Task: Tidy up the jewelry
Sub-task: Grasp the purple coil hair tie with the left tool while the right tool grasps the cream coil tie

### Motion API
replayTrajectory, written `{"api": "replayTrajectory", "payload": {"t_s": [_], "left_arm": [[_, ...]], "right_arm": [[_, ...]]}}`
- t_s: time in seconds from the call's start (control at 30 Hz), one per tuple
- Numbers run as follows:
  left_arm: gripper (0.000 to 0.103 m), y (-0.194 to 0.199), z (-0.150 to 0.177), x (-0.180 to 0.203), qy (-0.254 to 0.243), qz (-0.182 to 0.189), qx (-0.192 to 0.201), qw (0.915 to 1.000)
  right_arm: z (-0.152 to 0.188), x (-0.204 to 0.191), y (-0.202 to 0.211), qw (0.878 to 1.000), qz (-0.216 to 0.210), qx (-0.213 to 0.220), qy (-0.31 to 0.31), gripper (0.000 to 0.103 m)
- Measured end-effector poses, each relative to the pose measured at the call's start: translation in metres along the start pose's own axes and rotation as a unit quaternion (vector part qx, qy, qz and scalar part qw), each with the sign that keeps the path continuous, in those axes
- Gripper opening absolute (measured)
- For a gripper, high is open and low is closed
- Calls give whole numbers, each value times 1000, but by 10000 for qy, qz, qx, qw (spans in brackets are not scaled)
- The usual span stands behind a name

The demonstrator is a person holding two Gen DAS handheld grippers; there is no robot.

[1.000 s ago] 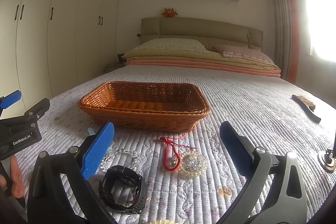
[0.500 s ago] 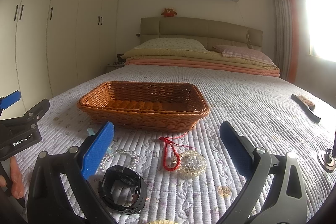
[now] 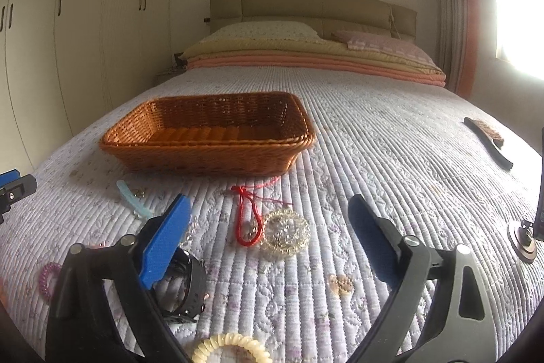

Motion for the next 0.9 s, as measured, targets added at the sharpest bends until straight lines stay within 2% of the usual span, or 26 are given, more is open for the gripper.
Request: {"api": "replayTrajectory", "payload": {"t_s": [0.07, 0.13, 0.2, 0.27, 0.33, 0.43, 0.57, 0.67, 0.73, 0.77, 0.83, 0.87, 0.9], "left_arm": [[77, -3, 12, -3, 15, -159, -317, 9994], [75, -4, 21, -4, 37, -64, -581, 9983], [75, 0, 29, -3, 68, 195, -722, 9972], [74, 4, 37, 2, -28, 285, -756, 9967], [69, 4, 44, 8, -106, 306, -821, 9961], [62, 3, 58, 11, -119, 337, -967, 9947], [59, -6, 69, 10, -128, 227, -1093, 9937], [56, -10, 74, 15, -315, 15, -1002, 9945], [57, -11, 74, 18, -408, -115, -975, 9943], [57, -11, 75, 19, -464, -173, -931, 9944], [48, -9, 76, 21, -545, -144, -892, 9944], [38, -8, 77, 23, -572, -75, -887, 9944], [23, -6, 77, 26, -615, -90, -845, 9945]], "right_arm": [[10, 2, 4, 9996, -165, -200, -69, 68], [26, 5, 15, 9990, -153, -391, -117, 57], [41, 4, 26, 9985, -84, -535, -30, 52], [57, -1, 34, 9969, -379, -692, -46, 49], [72, -9, 33, 9937, -651, -916, -31, 40], [85, -15, 25, 9921, -554, -1124, 39, 34], [87, -20, 24, 9928, -623, -1022, 91, 32], [85, -26, 24, 9931, -543, -1012, 237, 31], [85, -31, 25, 9928, -579, -994, 339, 19], [85, -33, 25, 9929, -537, -983, 393, 18], [84, -36, 26, 9932, -475, -953, 481, 13], [84, -37, 27, 9932, -499, -929, 489, 12], [84, -36, 27, 9934, -500, -911, 489, 11]]}}
Point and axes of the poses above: each gripper's, at about its wrist camera, not at the fingertips, and y roughly against the way its jaws point, x to its right, z to its underside, the point moved 3 cm from there along -y, roughly the way its jaws point, and after that the axes turned 12 degrees about y, right-handed, at the moved point
